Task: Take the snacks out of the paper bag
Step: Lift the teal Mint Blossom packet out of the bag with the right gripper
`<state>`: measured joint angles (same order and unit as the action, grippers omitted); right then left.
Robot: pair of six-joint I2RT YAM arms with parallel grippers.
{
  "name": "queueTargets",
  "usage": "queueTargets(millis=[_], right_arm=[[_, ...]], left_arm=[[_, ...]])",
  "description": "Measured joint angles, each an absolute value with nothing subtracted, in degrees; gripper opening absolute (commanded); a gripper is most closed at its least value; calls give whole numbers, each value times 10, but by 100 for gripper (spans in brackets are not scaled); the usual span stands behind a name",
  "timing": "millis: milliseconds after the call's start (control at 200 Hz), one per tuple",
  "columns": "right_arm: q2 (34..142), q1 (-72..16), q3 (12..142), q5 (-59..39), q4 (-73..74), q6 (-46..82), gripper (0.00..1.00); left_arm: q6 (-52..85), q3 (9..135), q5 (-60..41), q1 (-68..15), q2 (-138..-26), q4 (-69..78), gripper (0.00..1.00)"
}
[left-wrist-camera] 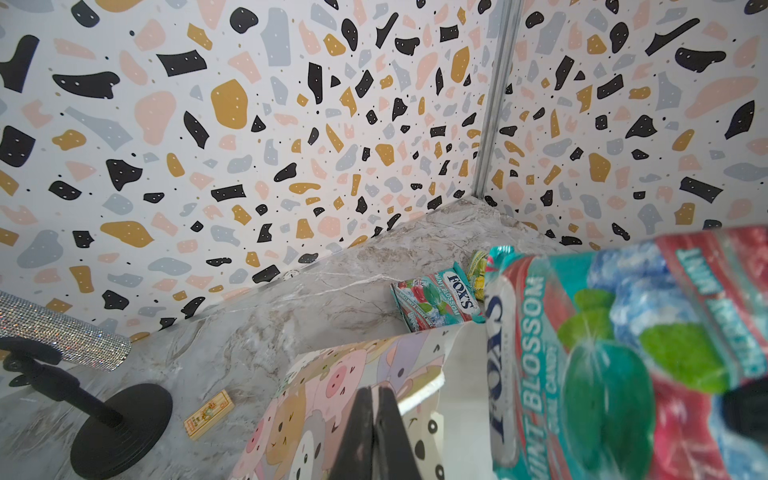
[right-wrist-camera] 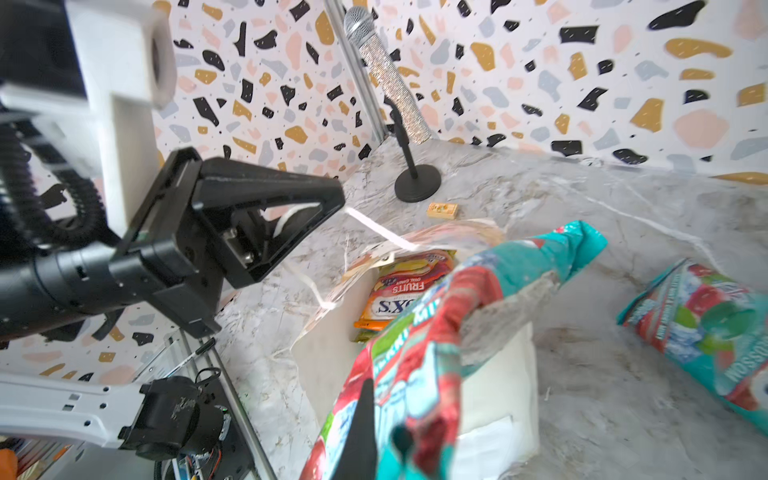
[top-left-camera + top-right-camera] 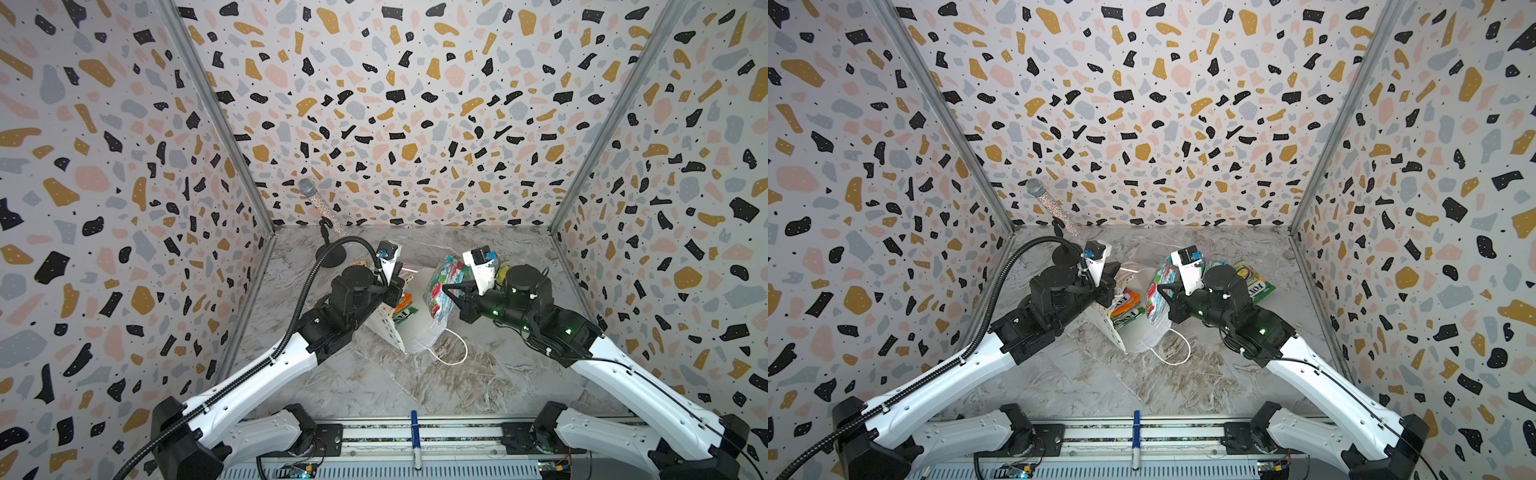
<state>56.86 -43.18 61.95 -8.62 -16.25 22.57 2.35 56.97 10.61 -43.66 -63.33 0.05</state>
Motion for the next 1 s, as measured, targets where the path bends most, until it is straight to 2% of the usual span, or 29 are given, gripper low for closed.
queueTargets(millis=[315,521,711,1001], right_arm=[[522,-312,619,-96,-195,218,0],[530,-225,568,-111,-199,204,0],[576,-186,508,-141,-197,190,0],[688,-178,460,-254,-111,199,0]], left_arm=[[23,570,105,-437,-633,1,0],[23,570,102,-437,-633,1,0],[23,570,100,-437,-633,1,0],[23,570,100,-437,-633,1,0]])
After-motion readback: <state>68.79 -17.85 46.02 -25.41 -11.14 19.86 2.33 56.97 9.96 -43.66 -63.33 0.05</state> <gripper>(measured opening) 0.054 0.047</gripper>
